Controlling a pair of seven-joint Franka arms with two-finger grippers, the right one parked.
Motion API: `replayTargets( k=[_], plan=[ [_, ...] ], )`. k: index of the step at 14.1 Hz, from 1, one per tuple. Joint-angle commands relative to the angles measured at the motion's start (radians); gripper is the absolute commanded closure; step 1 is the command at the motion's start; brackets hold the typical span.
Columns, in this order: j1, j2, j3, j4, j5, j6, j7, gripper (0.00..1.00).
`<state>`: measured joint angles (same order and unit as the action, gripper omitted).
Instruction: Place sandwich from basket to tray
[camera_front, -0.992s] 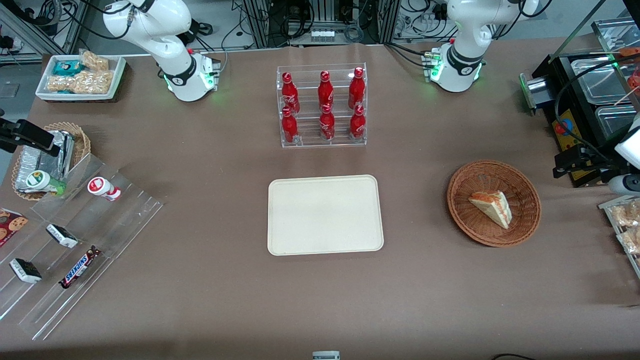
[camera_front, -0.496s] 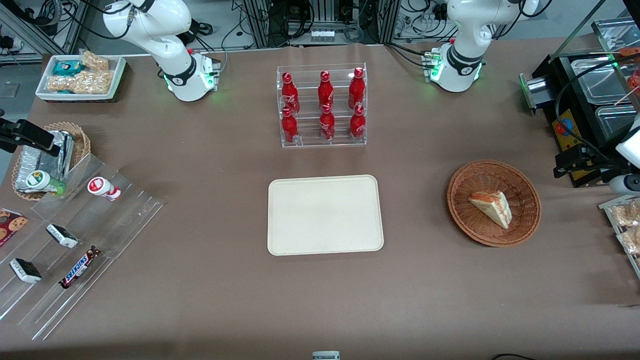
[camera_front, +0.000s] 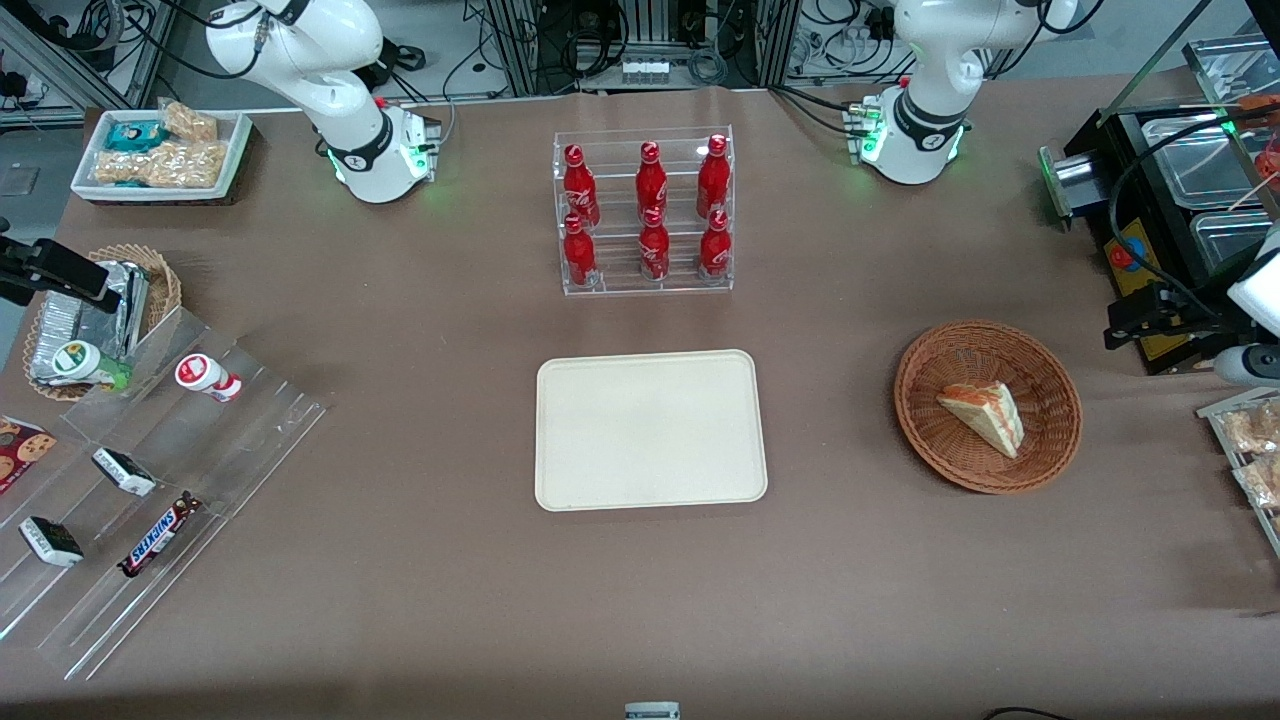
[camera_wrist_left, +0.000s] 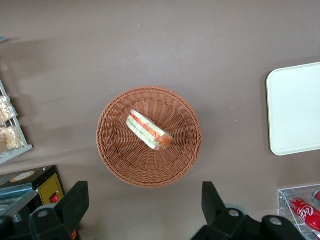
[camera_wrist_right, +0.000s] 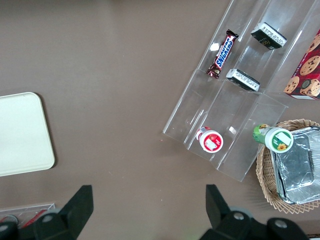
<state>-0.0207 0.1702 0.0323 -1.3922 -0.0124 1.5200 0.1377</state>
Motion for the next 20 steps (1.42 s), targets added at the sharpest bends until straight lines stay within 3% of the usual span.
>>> replayTargets(
  k=[1, 5, 8, 14, 17, 20],
  plan=[
    [0.002, -0.018, 0.001, -0.037, -0.003, -0.027, 0.006, 0.00],
    [0.005, -0.015, 0.004, -0.186, 0.014, 0.018, -0.003, 0.00],
    [0.007, -0.020, 0.014, -0.333, 0.019, 0.181, -0.041, 0.00],
    [0.007, -0.029, 0.014, -0.628, 0.038, 0.529, -0.382, 0.00],
    [0.007, -0.029, 0.014, -0.747, 0.035, 0.719, -0.707, 0.00],
    [0.005, 0.011, 0.012, -0.763, 0.003, 0.807, -0.988, 0.00]
  ],
)
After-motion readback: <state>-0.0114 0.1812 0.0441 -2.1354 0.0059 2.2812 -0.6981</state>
